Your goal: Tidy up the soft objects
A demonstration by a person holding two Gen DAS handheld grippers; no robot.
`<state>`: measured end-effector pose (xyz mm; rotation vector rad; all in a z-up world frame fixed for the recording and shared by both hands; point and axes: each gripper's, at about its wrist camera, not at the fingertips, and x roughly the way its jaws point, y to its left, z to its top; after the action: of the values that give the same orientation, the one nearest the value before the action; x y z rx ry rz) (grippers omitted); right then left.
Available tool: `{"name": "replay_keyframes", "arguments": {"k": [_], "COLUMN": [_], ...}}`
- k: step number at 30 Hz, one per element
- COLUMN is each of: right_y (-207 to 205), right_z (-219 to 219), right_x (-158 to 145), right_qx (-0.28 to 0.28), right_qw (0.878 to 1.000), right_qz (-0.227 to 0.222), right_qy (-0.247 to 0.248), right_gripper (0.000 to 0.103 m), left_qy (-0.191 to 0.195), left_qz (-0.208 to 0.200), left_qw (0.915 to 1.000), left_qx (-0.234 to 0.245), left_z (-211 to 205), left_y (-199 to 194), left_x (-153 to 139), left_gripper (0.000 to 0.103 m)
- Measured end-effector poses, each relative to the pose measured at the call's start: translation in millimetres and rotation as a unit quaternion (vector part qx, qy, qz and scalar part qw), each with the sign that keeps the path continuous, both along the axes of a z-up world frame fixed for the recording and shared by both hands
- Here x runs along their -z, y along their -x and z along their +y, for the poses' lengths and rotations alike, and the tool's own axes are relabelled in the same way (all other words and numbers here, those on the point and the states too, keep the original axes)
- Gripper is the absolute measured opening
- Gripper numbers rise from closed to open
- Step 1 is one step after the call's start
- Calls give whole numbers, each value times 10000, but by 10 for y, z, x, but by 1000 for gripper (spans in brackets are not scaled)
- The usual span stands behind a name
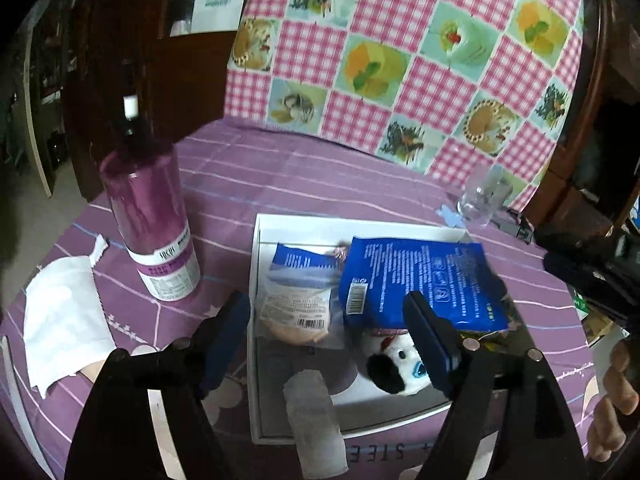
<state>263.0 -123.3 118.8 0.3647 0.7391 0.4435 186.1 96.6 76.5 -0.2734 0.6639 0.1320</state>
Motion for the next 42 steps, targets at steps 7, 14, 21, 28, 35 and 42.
{"name": "replay_keyframes", "arguments": {"k": [7, 14, 21, 28, 35, 42], "right_y": [148, 201, 222, 307, 610, 827], "right_z": [14, 34, 62, 110, 319, 229], "right_x": [-206, -273, -254, -344, -371, -302], "right_qx": [144, 343, 342, 425, -195, -474], "right_qw": [9980, 9945, 9942, 9944, 9871, 9838], "right_qz": [-415, -522, -239, -166, -549, -869], "right_qy": [456, 836, 992, 957, 1494, 1494], "right_gripper": [63, 64, 64, 64, 64, 64], "left_qy": [-47, -259, -360, -325, -668, -543], "left_qz": [-122, -255, -357, -442, -384, -377], "left_qw": [9999, 9993, 9987, 9984, 9970, 9977], "left_qx": [-12, -31, -57, -114, -25, 135], "left_z": [-11, -62, -101, -116, -203, -263], "left_y": [43, 94, 137, 204, 415, 678], "left_x": [-89, -158, -225, -341, -421, -424], "left_gripper": [80, 80, 80, 80, 80, 81]}}
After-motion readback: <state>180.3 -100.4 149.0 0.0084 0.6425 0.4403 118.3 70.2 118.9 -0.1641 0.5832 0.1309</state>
